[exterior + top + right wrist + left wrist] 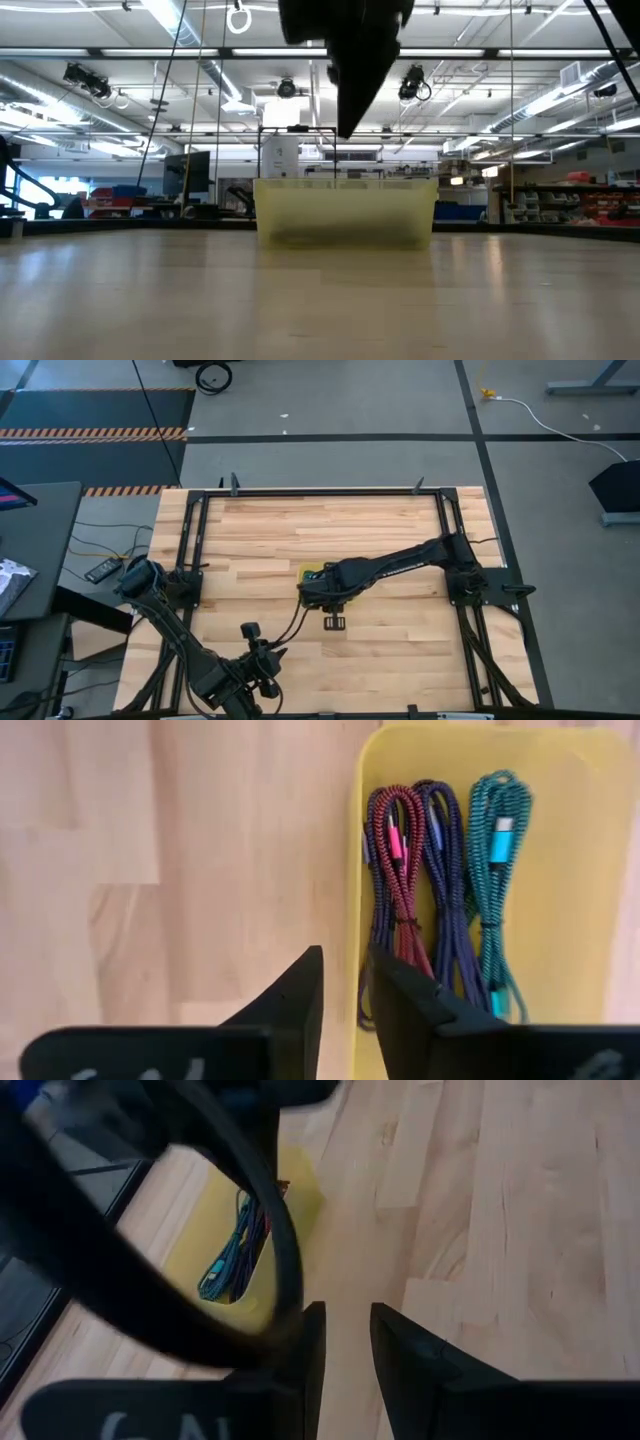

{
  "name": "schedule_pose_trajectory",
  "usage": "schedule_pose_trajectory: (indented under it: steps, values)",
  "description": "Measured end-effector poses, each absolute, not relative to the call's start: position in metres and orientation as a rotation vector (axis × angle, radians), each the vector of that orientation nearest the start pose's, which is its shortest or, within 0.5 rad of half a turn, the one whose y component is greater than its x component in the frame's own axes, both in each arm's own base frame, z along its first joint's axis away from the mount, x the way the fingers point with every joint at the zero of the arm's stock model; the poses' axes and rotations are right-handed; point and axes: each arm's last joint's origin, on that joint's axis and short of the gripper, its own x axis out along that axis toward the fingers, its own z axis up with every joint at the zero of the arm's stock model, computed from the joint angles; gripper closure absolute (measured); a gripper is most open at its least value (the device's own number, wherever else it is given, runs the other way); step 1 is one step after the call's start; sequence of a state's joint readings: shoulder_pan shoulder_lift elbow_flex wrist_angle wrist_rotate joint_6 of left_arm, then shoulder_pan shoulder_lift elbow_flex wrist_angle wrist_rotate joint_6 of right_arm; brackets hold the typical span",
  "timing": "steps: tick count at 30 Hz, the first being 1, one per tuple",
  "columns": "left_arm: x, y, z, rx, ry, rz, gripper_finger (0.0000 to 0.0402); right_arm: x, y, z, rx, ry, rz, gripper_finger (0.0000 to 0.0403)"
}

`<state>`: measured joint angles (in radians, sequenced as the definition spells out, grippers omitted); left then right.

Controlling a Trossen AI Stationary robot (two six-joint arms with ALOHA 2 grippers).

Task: Pick and place USB-C Cables
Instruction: Return to Home Position

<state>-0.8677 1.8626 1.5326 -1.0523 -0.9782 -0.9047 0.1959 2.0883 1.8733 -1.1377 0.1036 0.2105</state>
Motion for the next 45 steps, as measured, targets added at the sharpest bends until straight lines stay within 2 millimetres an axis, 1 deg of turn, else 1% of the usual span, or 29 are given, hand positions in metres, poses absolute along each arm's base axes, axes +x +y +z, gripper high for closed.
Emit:
schedule_pose_trajectory:
  steps: [4, 8, 10, 13, 16, 19, 21, 24, 26, 28, 31, 33, 34, 36, 38, 40, 41, 43, 45]
  values:
    - [0.253, -0.261, 0.251, 0.248, 0.674, 0.425, 0.0312, 0.408, 0.091, 0.274, -0.024, 1.369, -0.064, 0.0311]
    - [0.253, -0.261, 0.251, 0.248, 0.675, 0.425, 0.0312, 0.39, 0.106, 0.304, -0.027, 1.438, -0.078, 0.0311]
    - [0.253, -0.261, 0.251, 0.249, 0.675, 0.425, 0.0312, 0.38, 0.116, 0.316, -0.033, 1.463, -0.08, 0.0311]
    - [0.253, -0.261, 0.251, 0.25, 0.675, 0.425, 0.0312, 0.37, 0.133, 0.328, -0.011, 1.422, -0.048, 0.0311]
    - [0.253, -0.261, 0.251, 0.252, 0.673, 0.427, 0.0312, 0.36, 0.15, 0.337, -0.003, 1.386, -0.025, 0.0313]
    - [0.253, -0.26, 0.252, 0.261, 0.662, 0.436, 0.0312, 0.352, 0.161, 0.339, -0.051, 1.359, -0.086, 0.0313]
    - [0.254, -0.259, 0.252, 0.299, 0.644, 0.447, 0.0312, 0.347, 0.168, 0.34, -0.076, 1.339, -0.106, 0.0313]
    - [0.256, -0.257, 0.255, 0.402, 0.571, 0.482, 0.0312, 0.341, 0.177, 0.342, -0.127, 1.3, -0.124, 0.0313]
    - [0.258, -0.254, 0.258, 0.482, 0.485, 0.538, 0.0312, 0.339, 0.183, 0.343, -0.163, 1.264, -0.137, 0.0313]
    - [0.26, -0.249, 0.264, 0.524, 0.412, 0.591, 0.0312, 0.336, 0.185, 0.348, -0.179, 1.226, -0.146, 0.0313]
    - [0.265, -0.233, 0.283, 0.465, 0.411, 0.618, 0.0313, 0.328, 0.181, 0.364, -0.161, 1.156, -0.149, 0.0313]
    - [0.275, -0.22, 0.293, 0.393, 0.47, 0.592, 0.0316, 0.324, 0.176, 0.376, -0.135, 1.097, -0.159, 0.0313]
    - [0.282, -0.214, 0.295, 0.364, 0.513, 0.557, 0.0319, 0.321, 0.174, 0.383, -0.121, 1.068, -0.157, 0.0313]
    - [0.301, -0.204, 0.299, 0.335, 0.597, 0.428, 0.0327, 0.314, 0.17, 0.394, -0.107, 1.03, -0.144, 0.0313]
    - [0.321, -0.195, 0.303, 0.319, 0.643, 0.233, 0.0337, 0.305, 0.166, 0.405, -0.101, 1.0, -0.14, 0.0313]
    - [0.34, -0.184, 0.309, 0.286, 0.628, 0.045, 0.0347, 0.294, 0.159, 0.415, -0.095, 0.987, -0.139, 0.0313]
    - [0.347, -0.177, 0.312, 0.263, 0.608, -0.021, 0.0351, 0.289, 0.156, 0.42, -0.091, 0.98, -0.138, 0.0313]
    - [0.357, -0.158, 0.321, 0.228, 0.563, -0.067, 0.036, 0.278, 0.15, 0.431, -0.088, 0.951, -0.146, 0.0313]
    - [0.359, -0.136, 0.336, 0.201, 0.518, -0.028, 0.0368, 0.267, 0.146, 0.441, -0.095, 0.91, -0.155, 0.0313]
